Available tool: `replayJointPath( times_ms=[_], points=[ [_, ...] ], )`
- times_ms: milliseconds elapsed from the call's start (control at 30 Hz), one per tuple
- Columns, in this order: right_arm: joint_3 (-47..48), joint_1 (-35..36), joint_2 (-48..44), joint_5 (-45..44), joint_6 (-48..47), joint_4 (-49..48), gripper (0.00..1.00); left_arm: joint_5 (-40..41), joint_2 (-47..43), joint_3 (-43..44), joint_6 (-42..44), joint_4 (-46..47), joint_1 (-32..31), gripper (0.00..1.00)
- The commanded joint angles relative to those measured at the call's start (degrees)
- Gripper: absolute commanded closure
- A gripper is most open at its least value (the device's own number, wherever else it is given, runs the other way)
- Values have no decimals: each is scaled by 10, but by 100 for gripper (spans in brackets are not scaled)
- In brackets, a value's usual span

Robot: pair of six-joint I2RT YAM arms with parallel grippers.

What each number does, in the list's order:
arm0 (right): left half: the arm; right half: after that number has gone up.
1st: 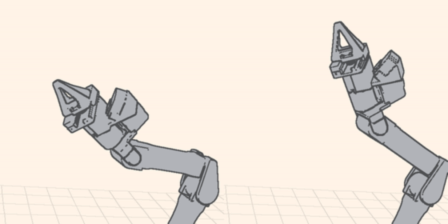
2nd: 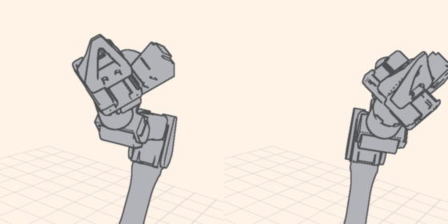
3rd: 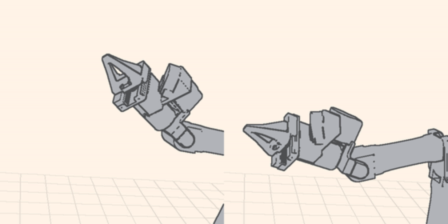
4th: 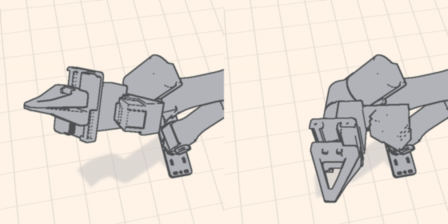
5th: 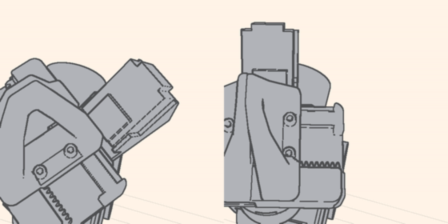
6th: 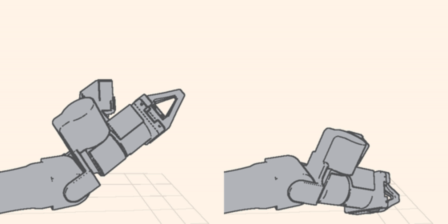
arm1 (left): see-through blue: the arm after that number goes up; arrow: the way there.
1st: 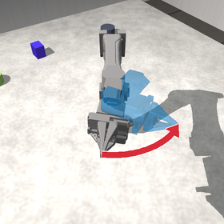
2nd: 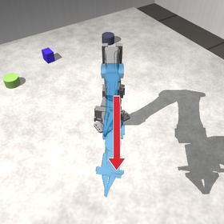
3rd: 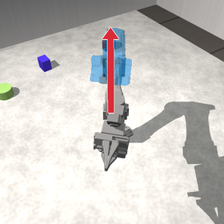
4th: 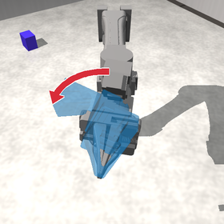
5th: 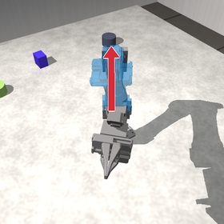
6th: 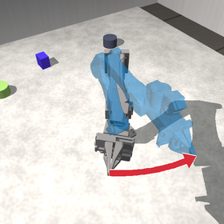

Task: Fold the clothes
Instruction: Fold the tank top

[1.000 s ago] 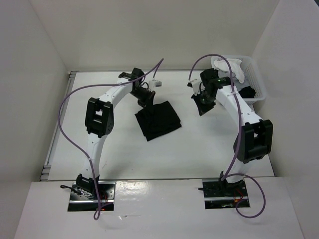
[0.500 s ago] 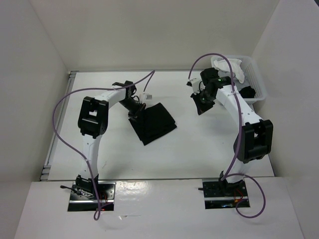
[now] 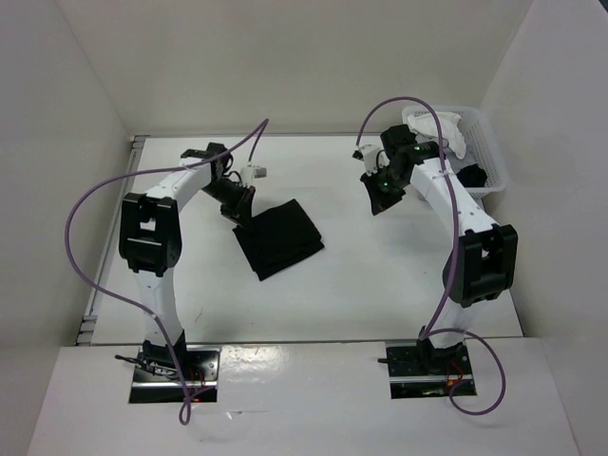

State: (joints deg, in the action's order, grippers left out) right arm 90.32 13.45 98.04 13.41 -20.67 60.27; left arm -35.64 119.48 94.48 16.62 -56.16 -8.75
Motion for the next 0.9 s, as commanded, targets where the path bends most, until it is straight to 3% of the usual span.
replayJointPath(
  times_ms=[0, 567, 867],
  points=[
    [28, -4, 8, 19, -5, -3, 100, -9, -46, -10, 30, -26, -3, 100],
    [17, -4, 3, 24, -10, -9, 100, -12, -15, -61, 41, -12, -41, 100],
    [17, -4, 3, 24, -10, -9, 100, 13, -42, -94, 87, -77, -46, 100]
  ],
)
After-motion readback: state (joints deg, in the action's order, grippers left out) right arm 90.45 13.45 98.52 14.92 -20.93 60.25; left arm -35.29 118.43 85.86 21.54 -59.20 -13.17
